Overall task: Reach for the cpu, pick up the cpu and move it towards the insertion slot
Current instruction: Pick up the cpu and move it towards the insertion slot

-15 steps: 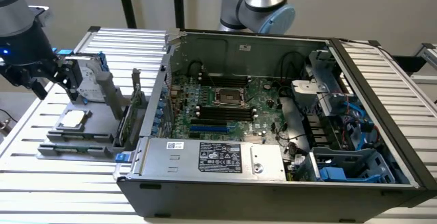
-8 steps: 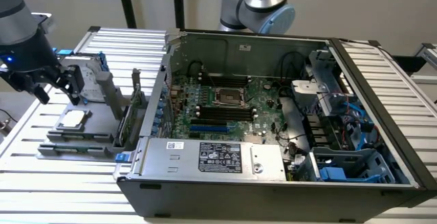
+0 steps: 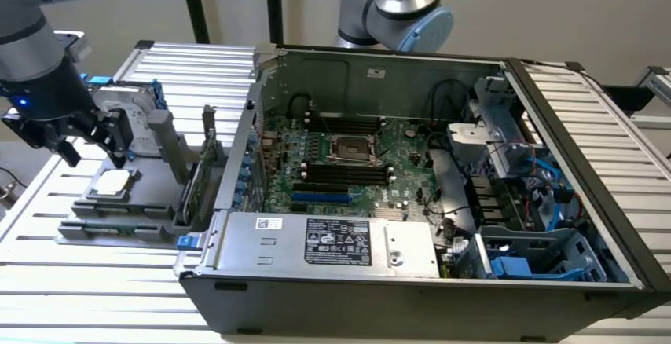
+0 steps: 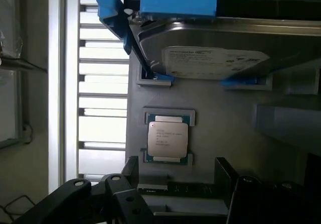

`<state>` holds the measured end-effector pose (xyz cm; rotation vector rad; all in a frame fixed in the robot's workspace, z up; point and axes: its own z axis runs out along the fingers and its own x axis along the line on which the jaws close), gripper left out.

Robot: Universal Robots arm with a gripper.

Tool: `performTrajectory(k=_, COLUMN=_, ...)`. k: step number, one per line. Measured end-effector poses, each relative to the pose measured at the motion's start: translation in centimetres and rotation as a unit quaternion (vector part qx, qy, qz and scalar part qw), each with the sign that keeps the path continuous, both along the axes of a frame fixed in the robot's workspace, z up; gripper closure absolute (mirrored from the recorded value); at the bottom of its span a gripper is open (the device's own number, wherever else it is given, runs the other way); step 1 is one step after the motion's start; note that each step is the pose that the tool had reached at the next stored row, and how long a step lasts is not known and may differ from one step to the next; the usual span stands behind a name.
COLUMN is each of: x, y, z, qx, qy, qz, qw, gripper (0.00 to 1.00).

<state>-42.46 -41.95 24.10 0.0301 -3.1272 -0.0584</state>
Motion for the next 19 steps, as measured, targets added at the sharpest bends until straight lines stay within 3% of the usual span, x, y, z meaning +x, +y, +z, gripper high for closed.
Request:
performTrajectory(k=7, x=-0.3, y=0.13, z=-1.45, qx=0.0000, qy=0.0000, qz=0.000, qw=1.0000, gripper=0.29)
performTrajectory(k=19, x=-0.5, y=0.92, z=-3.64, qx=0.0000, qy=-0.0001, qz=0.000, qw=1.0000, gripper=0.29)
